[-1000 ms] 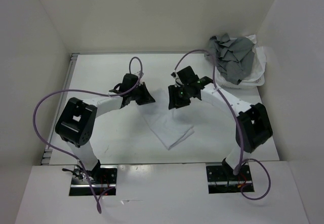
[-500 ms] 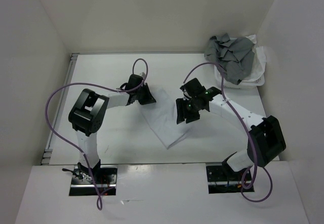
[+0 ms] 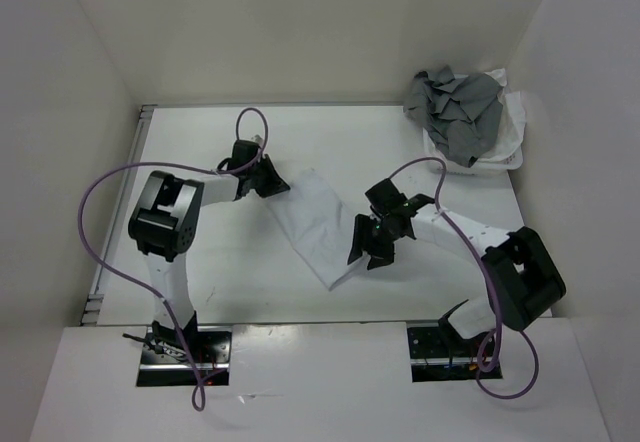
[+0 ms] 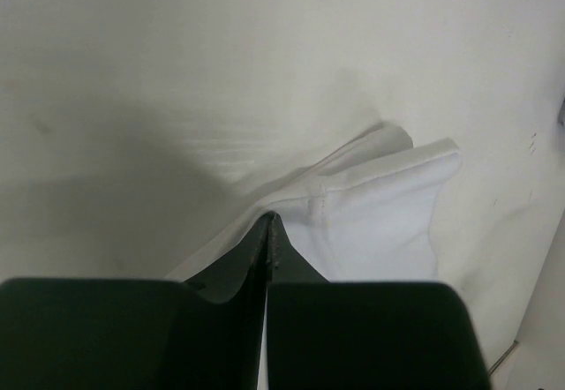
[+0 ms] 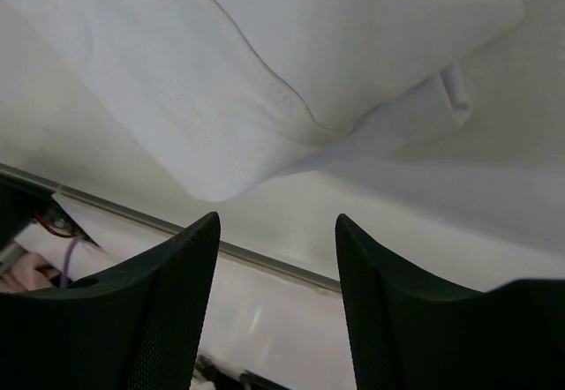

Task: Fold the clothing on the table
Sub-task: Fold the skirt

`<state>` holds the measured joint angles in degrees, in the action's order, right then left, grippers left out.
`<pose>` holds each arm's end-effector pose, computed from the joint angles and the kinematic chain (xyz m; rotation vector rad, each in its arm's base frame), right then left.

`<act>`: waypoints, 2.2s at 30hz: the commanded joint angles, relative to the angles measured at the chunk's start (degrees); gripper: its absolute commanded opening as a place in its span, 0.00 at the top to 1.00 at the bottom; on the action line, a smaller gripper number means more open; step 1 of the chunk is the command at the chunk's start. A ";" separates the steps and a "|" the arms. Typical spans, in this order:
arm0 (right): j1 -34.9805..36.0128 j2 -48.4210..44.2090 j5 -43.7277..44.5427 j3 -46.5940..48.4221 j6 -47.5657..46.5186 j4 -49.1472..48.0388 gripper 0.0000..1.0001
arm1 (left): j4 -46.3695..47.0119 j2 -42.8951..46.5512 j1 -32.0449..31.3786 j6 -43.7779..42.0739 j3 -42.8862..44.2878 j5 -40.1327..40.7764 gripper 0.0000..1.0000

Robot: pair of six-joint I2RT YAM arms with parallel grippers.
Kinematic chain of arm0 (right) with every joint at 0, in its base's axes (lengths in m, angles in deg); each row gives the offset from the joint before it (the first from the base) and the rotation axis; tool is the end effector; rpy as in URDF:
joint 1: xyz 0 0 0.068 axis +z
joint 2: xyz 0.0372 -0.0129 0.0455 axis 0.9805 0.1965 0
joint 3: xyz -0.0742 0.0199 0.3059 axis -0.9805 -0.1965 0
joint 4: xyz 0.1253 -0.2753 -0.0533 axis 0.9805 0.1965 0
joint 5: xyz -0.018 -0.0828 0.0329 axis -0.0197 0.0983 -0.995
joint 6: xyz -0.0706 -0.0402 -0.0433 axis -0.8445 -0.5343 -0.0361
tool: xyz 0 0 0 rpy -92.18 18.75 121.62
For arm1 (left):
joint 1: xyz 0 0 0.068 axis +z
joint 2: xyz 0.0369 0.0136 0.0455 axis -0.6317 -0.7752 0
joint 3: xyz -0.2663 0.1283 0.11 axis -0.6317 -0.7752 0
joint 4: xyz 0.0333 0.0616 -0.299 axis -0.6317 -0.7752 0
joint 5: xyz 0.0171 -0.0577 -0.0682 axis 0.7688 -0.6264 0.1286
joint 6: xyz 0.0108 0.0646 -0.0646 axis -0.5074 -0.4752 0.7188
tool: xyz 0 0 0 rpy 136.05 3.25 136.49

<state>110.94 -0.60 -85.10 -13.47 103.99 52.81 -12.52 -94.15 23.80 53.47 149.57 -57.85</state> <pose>0.2471 0.1832 0.1561 0.0828 2.9745 0.6258 0.4842 -0.1544 0.1134 -0.5243 2.3290 -0.8385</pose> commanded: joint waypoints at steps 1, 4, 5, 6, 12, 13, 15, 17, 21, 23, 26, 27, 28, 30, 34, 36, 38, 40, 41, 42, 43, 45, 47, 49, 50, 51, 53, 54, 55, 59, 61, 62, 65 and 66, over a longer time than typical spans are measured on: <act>0.42 -2.19 -0.60 -1.42 8.71 -7.83 0.38 | 2.29 3.81 2.02 0.77 -3.93 -0.28 1.00; 0.42 -2.71 2.20 -1.42 12.05 -8.45 0.38 | 2.30 5.57 2.63 0.77 -6.14 0.24 1.00; 0.42 -3.24 2.21 -1.42 12.75 -8.45 0.38 | 2.30 5.58 2.63 0.77 -6.14 0.24 1.00; 0.42 -3.24 2.21 -1.42 13.63 -8.45 0.38 | 2.30 5.58 2.63 0.77 -6.75 -0.28 1.00; -0.10 -2.10 4.93 -1.95 14.69 -9.59 0.35 | 2.30 8.12 2.63 2.44 -12.72 0.41 1.00; -0.10 -2.10 5.54 -1.95 14.69 -9.59 0.35 | 2.30 9.52 2.63 2.44 -13.52 0.94 1.00; -0.63 -1.48 6.17 -1.95 15.30 -9.59 0.35 | 0.11 11.19 2.63 2.44 -14.67 1.73 1.00; -0.63 -1.48 7.56 -2.56 16.27 -9.59 0.35 | -0.42 13.92 2.63 2.44 -16.33 2.35 1.00; -1.25 -1.48 9.24 -3.09 17.07 -7.58 0.35 | -3.76 18.14 2.63 2.44 -17.47 3.14 1.00; -2.56 -1.48 10.03 -3.09 17.59 -5.83 0.35 | -4.55 20.07 2.63 2.44 -17.48 3.76 1.00; -3.88 -1.48 11.78 -3.62 17.59 -4.68 0.35 | -4.56 21.92 2.63 2.44 -19.15 3.76 1.00; -4.41 -0.87 11.79 -4.14 17.59 -4.67 0.35 | -4.56 21.92 2.63 2.44 -19.93 3.76 1.00; -4.41 -0.35 11.79 -4.15 17.59 -4.67 0.35 | -4.56 21.92 2.63 2.44 -19.94 3.76 1.00; -4.41 0.18 11.79 -4.76 17.59 -5.54 0.35 | -4.56 21.92 2.63 2.44 -20.47 3.76 1.00; -4.41 1.68 11.79 -6.87 18.91 -7.40 0.35 | -4.56 21.92 2.63 2.44 -19.95 3.76 1.00; -4.41 2.47 11.79 -7.48 18.91 -8.97 0.35 | -4.56 22.45 2.63 2.44 -19.94 3.76 1.00; -4.41 3.61 11.79 -8.28 19.43 -10.47 0.38 | -5.08 22.98 2.63 2.44 -19.41 3.76 1.00; -4.41 4.31 11.79 -8.90 19.44 -12.40 0.42 | -5.08 23.51 2.63 1.91 -18.89 3.76 1.00; -4.41 4.32 11.79 -9.42 19.96 -13.97 0.44 | -5.08 23.51 2.63 1.91 -18.89 3.76 1.00; -4.41 4.32 11.79 -9.42 19.97 -14.77 0.46 | -5.08 23.51 2.63 1.91 -18.89 3.76 1.00; -4.41 4.32 11.79 -9.42 20.58 -15.30 0.53 | -5.08 23.51 2.63 1.91 -18.89 3.76 1.00; -4.41 4.32 11.79 -9.42 20.58 -15.83 0.59 | -5.61 23.51 2.63 1.91 -18.89 3.76 1.00; -4.41 4.32 12.40 -9.42 20.58 -17.58 0.65 | -5.61 23.51 2.63 1.91 -18.89 3.76 1.00; -4.41 4.32 14.24 -9.42 20.58 -17.59 0.79 | -5.61 23.51 2.63 1.91 -18.89 3.76 1.00; -4.41 3.80 15.03 -8.12 19.89 -16.64 0.85 | -5.61 23.51 2.63 1.91 -18.89 3.76 1.00; -4.41 3.79 15.74 -8.10 19.36 -15.76 0.91 | -5.61 23.51 2.63 1.91 -18.89 3.76 1.00; -4.41 1.34 17.14 -7.49 18.56 -12.86 1.00 | -5.61 23.51 2.63 1.91 -18.36 3.76 1.00; -4.41 0.46 17.67 -7.49 17.95 -11.98 1.00 | -5.61 23.51 2.63 1.91 -18.36 3.76 1.00; -4.41 -0.51 17.68 -7.49 17.94 -11.01 1.00 | -5.61 23.51 2.63 1.91 -18.36 3.76 1.00; -4.41 -7.09 16.36 -8.02 17.94 -4.35 1.00 | -3.15 24.21 2.11 1.91 -18.36 0.78 1.00; -4.41 -12.71 16.36 -7.41 17.94 -1.52 1.00 | -1.66 24.73 1.15 1.91 -18.36 -1.25 1.00; -4.41 -14.65 16.88 -7.40 18.47 0.75 1.00 | -0.61 24.74 -0.08 1.91 -17.84 -1.25 1.00; -4.41 -21.51 15.75 -6.79 20.66 3.40 1.00 | 0.80 24.74 -2.37 1.91 -16.43 -3.62 1.00; -4.41 -23.61 15.75 -6.26 20.67 4.11 1.00 | 0.81 24.21 -2.38 1.91 -16.42 -3.62 1.00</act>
<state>106.52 -19.92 -70.54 -21.34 123.25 50.87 -15.69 -71.37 22.88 55.72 130.69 -58.40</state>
